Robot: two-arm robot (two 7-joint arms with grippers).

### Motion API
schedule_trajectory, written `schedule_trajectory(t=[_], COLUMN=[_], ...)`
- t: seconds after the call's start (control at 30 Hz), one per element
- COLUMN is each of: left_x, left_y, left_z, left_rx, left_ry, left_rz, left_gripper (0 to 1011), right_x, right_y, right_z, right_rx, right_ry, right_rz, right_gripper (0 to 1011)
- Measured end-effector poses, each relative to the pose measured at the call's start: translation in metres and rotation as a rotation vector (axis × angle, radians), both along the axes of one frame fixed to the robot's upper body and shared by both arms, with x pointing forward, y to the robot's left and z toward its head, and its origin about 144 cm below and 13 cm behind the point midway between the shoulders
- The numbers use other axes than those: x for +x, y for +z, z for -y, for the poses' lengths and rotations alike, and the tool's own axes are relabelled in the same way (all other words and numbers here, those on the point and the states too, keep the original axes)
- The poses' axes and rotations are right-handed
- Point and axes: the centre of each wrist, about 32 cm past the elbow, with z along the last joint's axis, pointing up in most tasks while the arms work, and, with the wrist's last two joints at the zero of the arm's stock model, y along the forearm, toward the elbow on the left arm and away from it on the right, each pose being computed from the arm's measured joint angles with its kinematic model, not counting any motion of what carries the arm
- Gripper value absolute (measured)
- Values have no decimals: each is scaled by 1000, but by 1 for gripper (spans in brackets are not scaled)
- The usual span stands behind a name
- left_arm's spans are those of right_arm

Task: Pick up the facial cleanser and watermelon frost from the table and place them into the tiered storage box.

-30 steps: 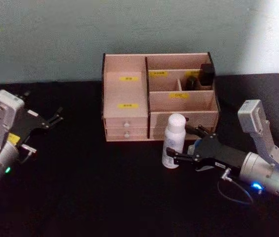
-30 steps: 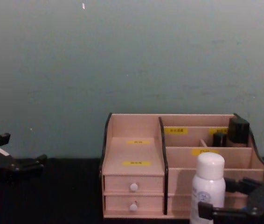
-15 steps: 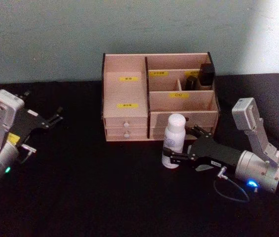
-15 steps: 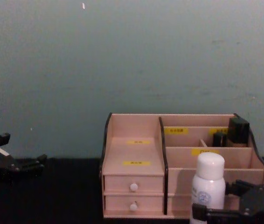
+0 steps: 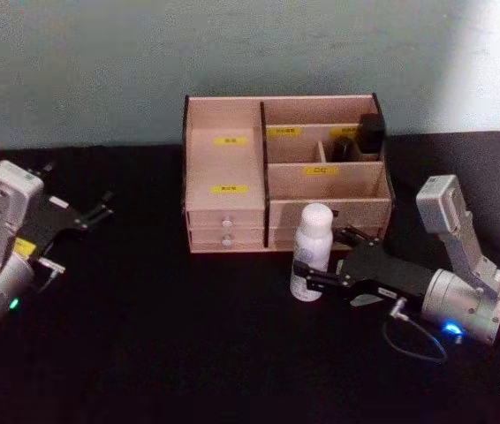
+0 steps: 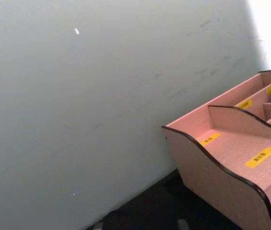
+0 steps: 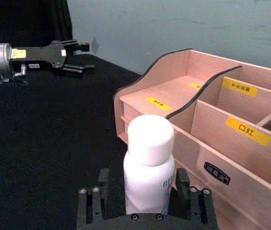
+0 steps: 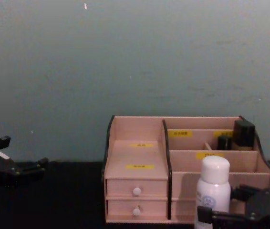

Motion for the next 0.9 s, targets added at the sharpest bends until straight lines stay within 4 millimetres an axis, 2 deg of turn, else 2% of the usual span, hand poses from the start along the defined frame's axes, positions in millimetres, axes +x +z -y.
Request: schedule_trajectory(t=[0.37,0.9], left_x=[0,0], left_y=[0,0], left_z=[0,0], left_rx=[0,0], left_ry=[0,0], left_rz=[0,0], left_gripper=[1001,1001], right_x=[0,0], right_y=[0,3], right_z=[0,1], right_rx=[0,3], right_ry=[-1,2], right_rz=[1,11], right_gripper=[604,590])
